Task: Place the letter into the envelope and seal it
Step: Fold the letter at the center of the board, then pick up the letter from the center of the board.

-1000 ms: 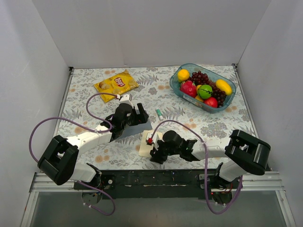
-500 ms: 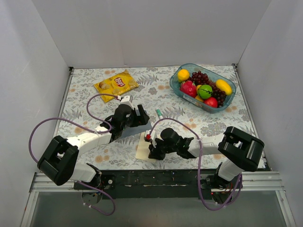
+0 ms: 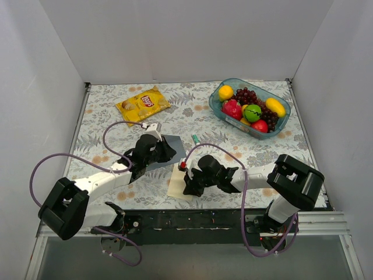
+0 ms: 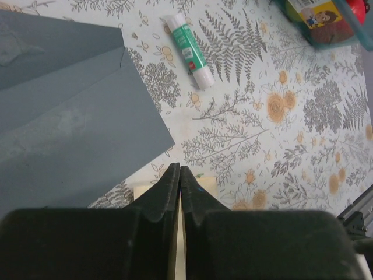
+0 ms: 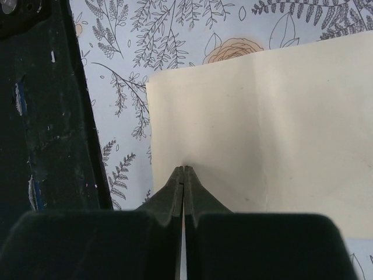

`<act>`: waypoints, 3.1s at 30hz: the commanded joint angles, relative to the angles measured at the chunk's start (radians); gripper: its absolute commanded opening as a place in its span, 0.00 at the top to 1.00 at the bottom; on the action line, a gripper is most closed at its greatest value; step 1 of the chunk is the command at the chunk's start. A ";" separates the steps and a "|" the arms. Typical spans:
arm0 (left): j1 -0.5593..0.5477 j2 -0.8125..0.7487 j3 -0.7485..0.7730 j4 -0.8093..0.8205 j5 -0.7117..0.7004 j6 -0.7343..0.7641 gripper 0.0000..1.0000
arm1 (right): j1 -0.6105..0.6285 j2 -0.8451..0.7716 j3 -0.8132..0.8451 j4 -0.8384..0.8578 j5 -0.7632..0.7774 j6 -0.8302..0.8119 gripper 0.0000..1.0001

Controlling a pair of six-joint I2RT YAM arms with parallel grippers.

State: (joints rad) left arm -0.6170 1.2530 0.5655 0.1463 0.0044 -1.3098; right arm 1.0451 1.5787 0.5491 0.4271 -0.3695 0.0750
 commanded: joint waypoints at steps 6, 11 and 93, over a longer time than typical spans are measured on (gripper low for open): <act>-0.004 -0.092 -0.114 0.010 0.111 -0.020 1.00 | -0.028 0.040 0.011 -0.111 0.035 0.023 0.99; -0.029 -0.078 -0.127 0.021 0.138 -0.026 1.00 | -0.042 0.056 0.023 -0.120 0.018 0.035 0.99; -0.159 0.333 -0.093 0.165 0.095 -0.301 1.00 | -0.435 -0.198 -0.270 0.067 0.032 0.933 0.39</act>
State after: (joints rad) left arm -0.7616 1.5520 0.4622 0.3946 0.1188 -1.6276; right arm 0.6155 1.3411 0.2790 0.4988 -0.3420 0.9771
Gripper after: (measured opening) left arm 0.009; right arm 0.609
